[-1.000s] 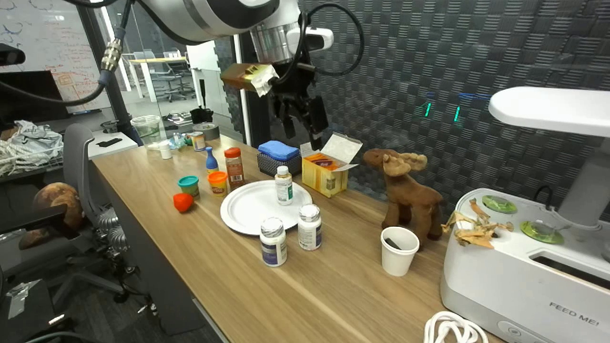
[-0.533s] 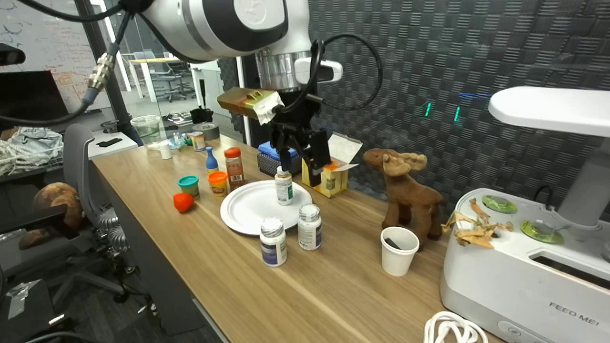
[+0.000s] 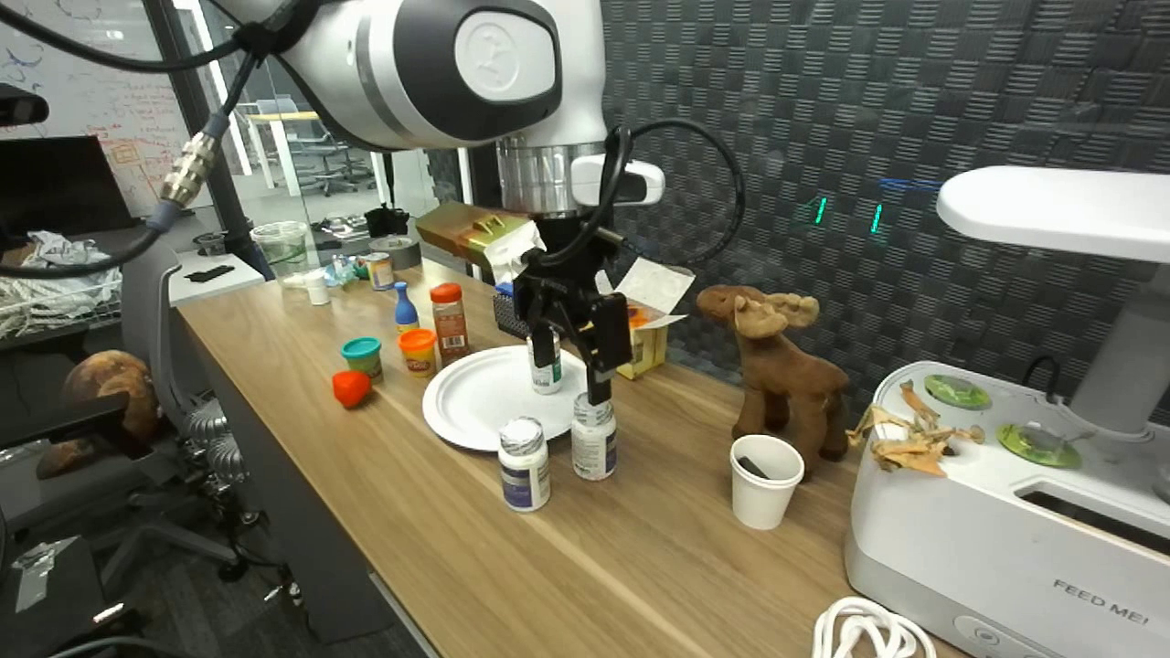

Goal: Pick up all the objects surrounding the white plate and arrange them on the plate

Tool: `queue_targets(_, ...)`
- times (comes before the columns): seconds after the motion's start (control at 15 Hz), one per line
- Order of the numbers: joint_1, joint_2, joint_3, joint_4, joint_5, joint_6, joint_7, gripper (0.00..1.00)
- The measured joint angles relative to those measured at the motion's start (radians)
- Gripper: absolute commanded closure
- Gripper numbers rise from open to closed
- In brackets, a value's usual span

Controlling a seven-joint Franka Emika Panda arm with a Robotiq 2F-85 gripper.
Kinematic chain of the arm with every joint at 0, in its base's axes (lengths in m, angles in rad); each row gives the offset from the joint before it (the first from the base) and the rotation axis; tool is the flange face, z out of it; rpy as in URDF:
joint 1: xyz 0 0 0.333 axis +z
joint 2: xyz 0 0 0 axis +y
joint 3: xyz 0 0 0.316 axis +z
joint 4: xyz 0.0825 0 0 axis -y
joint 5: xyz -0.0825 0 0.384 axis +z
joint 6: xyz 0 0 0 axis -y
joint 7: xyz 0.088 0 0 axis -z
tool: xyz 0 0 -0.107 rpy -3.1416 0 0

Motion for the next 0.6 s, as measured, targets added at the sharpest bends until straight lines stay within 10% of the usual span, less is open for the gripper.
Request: queue_targets(0.6, -0.009, 0.045, -0.008, -0.006, 0.012, 0.061, 0.037, 0.0)
